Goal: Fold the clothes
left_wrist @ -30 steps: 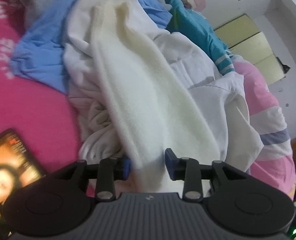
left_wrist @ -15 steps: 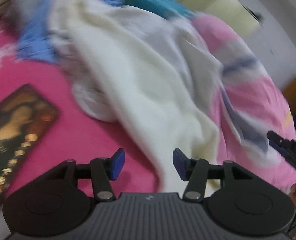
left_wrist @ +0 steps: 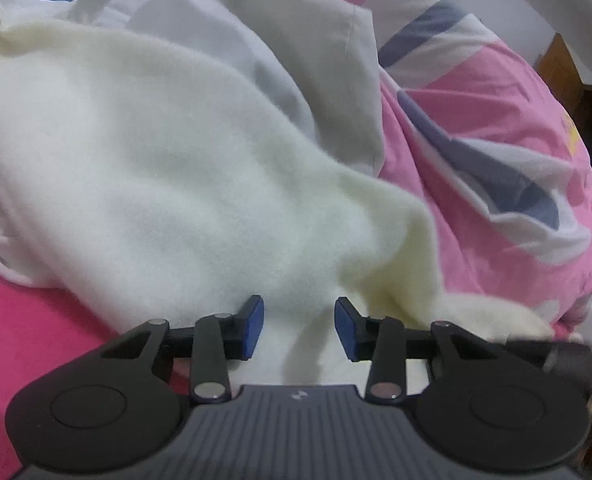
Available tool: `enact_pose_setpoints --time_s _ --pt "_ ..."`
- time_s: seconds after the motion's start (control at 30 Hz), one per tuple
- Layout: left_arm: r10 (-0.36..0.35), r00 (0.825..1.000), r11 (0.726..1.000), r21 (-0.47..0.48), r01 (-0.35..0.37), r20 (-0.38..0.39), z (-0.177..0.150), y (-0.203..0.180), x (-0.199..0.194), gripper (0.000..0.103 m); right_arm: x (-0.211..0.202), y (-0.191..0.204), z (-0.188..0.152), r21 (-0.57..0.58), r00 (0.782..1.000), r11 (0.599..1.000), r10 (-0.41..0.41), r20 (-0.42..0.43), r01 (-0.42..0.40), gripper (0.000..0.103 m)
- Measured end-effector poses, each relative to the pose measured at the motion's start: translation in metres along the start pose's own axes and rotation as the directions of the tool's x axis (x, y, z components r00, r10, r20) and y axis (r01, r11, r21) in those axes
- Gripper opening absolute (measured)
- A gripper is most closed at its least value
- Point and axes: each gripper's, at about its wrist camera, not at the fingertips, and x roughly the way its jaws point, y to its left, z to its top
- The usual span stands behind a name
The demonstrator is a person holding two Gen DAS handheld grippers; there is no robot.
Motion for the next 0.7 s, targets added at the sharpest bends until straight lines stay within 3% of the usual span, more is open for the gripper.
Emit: enact_pose_setpoints --time_s 0.1,0.23,0.47,0.6,0.7 --pt "-0.019 1.000 1.000 -0.004 0.019 0.004 -0.002 0.005 -0.002 0.040 -0.007 -0.008 0.010 -0.003 0.995 0.998 -0.055 0.087 0.055 0.011" --pt "-0.037 0.999 0.999 -0.014 0.037 0.003 -0.004 0.009 -0.004 0.040 -0.016 -0.013 0.027 -0.016 0.970 0.997 -0.075 0.232 0.081 0.011" --pt "-0.044 0.999 0.999 -0.022 0.044 0.004 -0.004 0.010 -0.005 0.040 0.046 -0.032 0.047 0.059 0.978 0.995 -0.094 0.188 0.084 0.010" --pt "-0.046 0.999 0.998 -0.030 0.046 0.004 -0.004 0.012 -0.006 0.040 0.032 -0.039 0.050 0.124 0.978 0.992 -0.064 0.196 0.040 0.011" --pt "-0.046 0.999 0.998 -0.033 0.046 0.004 -0.005 0.014 -0.006 0.040 -0.003 -0.034 0.046 0.110 0.966 0.993 -0.077 0.248 0.051 0.014"
